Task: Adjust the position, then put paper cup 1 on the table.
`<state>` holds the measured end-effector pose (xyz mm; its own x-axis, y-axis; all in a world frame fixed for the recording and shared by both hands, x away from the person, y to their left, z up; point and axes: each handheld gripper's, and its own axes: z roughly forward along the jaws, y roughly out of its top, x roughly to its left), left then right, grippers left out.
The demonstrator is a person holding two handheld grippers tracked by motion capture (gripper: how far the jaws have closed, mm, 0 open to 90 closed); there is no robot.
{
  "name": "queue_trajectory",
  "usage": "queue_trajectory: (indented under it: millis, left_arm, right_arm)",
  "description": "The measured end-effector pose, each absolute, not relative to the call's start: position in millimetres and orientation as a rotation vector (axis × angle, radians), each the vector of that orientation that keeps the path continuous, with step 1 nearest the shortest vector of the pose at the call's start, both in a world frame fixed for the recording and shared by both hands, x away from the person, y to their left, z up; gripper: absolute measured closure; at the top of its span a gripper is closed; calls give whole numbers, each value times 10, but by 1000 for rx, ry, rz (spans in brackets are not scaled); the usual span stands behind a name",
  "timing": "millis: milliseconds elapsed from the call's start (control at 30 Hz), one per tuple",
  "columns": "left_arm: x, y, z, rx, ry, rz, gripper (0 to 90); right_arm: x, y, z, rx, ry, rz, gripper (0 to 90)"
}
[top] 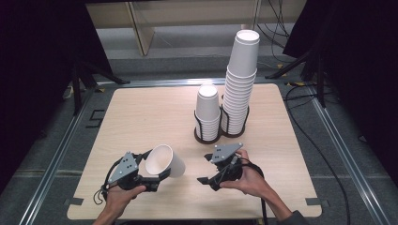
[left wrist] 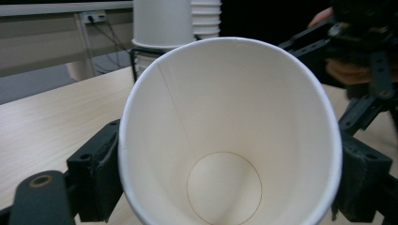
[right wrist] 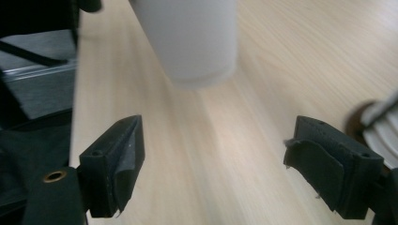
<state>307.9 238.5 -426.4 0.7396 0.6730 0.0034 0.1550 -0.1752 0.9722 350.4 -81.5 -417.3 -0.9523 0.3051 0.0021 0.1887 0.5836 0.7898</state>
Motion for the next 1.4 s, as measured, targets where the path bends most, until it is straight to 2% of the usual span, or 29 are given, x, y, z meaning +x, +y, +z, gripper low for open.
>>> queue_trajectory:
  millis: [333, 1400]
  left_arm:
    - [3301, 2511, -4300, 1712, 782, 600, 137]
    - [4163, 2716, -4383, 1685, 1001, 689, 136]
  right_arm:
    - [3544, -1080, -4296, 682, 2582, 1272, 183]
    - [3440, -1190, -4431, 732, 2578, 1232, 177]
